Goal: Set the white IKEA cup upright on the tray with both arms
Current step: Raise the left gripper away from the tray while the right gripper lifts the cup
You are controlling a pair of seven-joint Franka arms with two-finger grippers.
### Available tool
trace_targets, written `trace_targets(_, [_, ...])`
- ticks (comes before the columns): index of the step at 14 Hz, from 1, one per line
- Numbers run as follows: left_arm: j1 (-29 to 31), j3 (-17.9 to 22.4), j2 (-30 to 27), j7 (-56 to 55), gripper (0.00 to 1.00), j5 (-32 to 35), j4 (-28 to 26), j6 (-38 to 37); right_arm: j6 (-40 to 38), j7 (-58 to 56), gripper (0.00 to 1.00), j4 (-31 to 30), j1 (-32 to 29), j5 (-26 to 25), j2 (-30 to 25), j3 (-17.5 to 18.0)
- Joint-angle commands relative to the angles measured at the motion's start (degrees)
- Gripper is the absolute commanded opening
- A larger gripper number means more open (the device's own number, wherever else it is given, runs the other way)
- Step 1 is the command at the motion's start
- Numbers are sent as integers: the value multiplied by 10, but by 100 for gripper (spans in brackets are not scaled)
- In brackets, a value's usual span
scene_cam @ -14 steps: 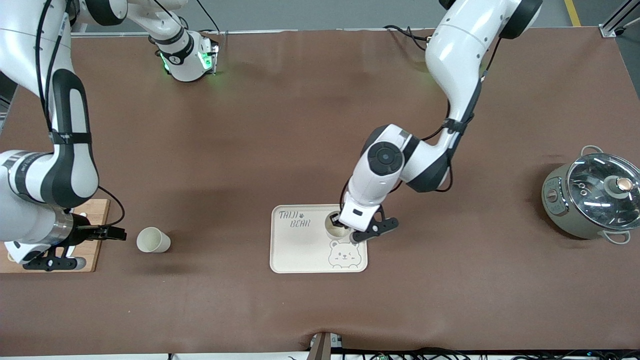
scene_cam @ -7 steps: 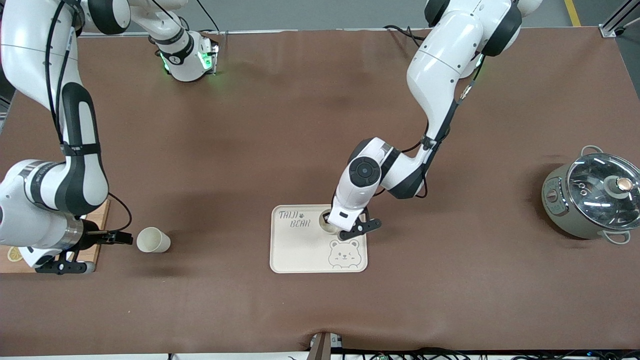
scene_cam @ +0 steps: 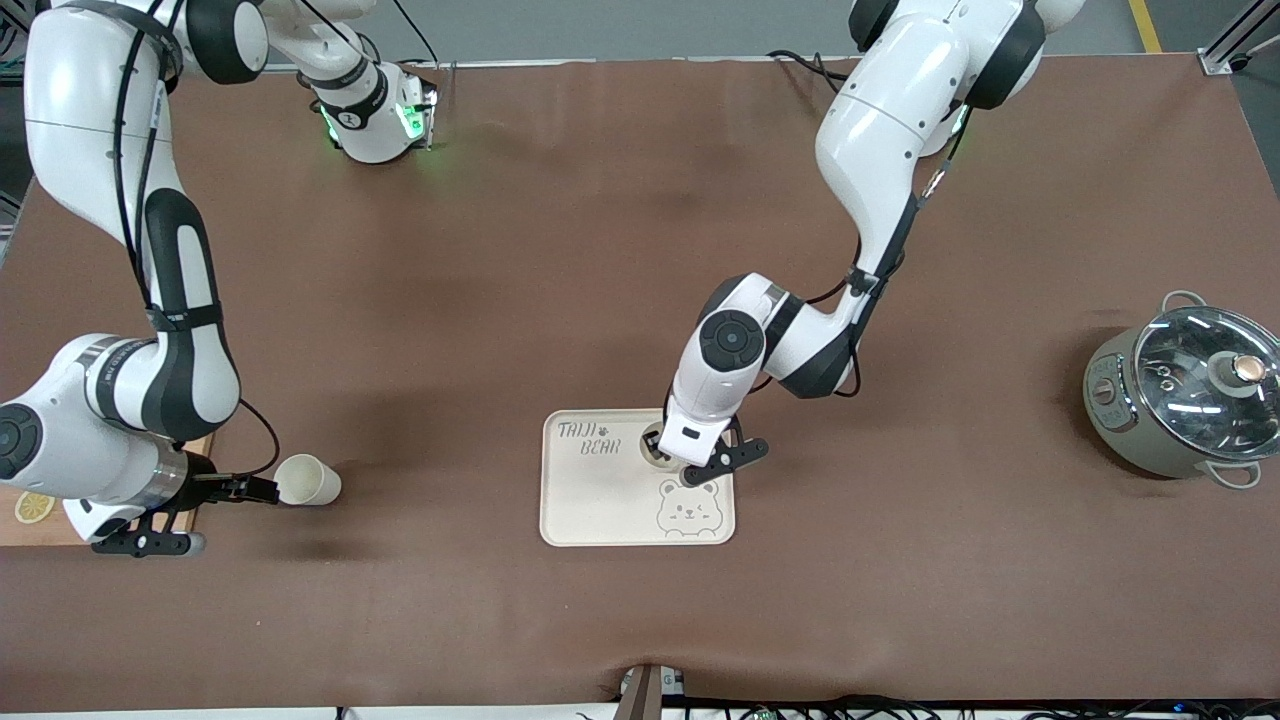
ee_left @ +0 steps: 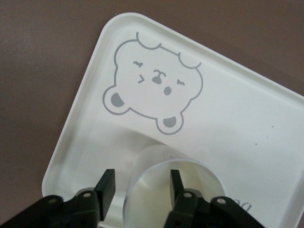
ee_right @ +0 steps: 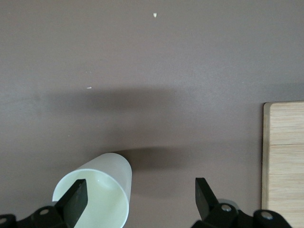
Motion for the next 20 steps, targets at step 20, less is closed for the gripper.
trace_targets(20, [351, 5, -202, 535, 100, 0, -15, -210, 34, -67, 82, -47, 14, 15, 13, 3])
